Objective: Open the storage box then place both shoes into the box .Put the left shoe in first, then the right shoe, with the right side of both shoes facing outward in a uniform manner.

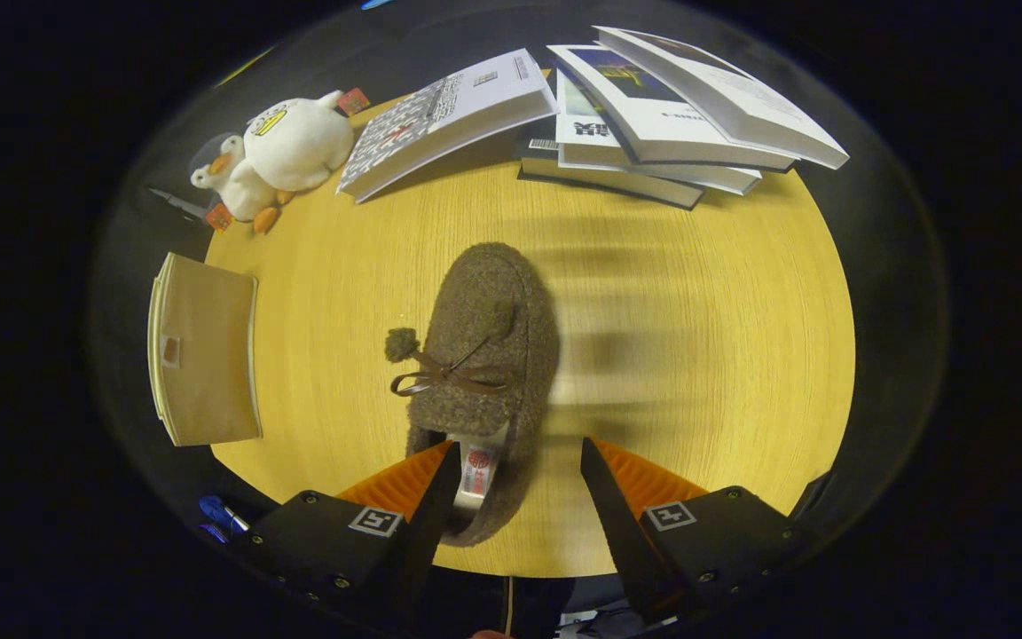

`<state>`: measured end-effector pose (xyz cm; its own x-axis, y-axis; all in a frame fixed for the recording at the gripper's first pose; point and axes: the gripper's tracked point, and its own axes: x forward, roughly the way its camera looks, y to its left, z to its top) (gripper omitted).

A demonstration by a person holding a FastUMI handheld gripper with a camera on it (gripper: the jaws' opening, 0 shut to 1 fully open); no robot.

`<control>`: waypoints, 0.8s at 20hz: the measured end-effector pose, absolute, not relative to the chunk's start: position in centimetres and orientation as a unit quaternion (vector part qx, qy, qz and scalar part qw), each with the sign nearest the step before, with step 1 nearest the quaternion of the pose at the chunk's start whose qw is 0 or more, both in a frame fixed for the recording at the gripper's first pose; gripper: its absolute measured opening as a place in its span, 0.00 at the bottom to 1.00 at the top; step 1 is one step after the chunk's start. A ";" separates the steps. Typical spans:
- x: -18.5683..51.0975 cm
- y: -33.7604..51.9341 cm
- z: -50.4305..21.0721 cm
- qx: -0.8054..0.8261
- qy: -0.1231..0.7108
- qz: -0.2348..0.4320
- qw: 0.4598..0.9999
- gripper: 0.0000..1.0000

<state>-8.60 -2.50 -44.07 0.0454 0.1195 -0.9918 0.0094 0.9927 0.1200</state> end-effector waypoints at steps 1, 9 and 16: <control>-8.1 -2.6 -44.7 0.045 0.690 0.037 0.722 0.84; -7.8 -2.2 -46.1 0.006 0.677 0.046 0.734 0.01; -7.5 -0.1 -42.5 -0.001 0.675 0.054 0.736 0.00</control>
<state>-7.50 -0.08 -42.53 0.0825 0.0780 -0.9935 -0.0820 0.9941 0.0713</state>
